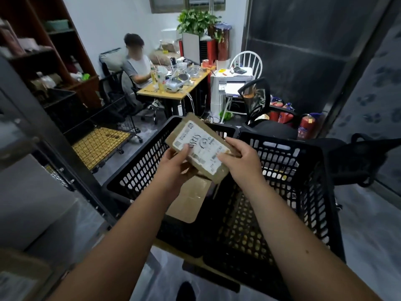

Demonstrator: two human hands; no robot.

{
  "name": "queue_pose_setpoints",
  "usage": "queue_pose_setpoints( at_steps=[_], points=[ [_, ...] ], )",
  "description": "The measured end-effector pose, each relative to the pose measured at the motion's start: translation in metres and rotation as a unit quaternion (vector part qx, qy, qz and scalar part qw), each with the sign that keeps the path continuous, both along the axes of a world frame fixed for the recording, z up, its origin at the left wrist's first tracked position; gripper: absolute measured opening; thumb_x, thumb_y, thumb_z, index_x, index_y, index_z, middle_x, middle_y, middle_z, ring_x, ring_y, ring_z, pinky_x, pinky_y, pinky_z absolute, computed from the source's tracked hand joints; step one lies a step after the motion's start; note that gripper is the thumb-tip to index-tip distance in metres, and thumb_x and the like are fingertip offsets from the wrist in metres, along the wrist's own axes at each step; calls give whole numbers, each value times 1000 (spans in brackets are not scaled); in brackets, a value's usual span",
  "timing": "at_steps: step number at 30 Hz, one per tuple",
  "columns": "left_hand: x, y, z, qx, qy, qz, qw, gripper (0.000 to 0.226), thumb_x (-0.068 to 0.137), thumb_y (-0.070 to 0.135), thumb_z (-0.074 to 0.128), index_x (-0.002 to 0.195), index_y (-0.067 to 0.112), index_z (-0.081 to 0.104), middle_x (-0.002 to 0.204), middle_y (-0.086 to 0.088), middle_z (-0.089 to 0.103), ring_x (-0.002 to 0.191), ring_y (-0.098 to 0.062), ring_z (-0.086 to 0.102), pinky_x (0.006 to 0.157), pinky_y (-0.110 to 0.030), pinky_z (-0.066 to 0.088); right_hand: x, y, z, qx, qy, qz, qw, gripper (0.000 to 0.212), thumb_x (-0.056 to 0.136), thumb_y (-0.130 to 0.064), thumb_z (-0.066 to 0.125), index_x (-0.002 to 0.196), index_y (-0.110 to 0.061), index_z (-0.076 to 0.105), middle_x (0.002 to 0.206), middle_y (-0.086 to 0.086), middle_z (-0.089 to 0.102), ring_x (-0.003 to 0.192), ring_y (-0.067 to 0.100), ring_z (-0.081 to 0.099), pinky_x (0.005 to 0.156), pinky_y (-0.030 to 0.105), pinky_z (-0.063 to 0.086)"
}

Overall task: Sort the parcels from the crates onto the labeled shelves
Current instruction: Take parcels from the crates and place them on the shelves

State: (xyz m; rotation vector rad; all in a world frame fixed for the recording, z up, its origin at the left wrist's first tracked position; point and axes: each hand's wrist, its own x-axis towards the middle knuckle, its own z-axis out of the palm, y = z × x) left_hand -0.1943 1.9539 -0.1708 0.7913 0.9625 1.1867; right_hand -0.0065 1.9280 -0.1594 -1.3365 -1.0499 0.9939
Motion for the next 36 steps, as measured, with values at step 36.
queue_pose_setpoints(
  at_steps=[36],
  points=[
    [26,-75,-15,17,-14,-14,1000,61,90,-1,75,139,27,51,122,-9,76,111,-33,74,96,-49,59,-11,-69,-19,50,-97,77,991,89,89,-25,76,147,-72,28,150,-20,51,131,11,57,102,49,56]
  ],
)
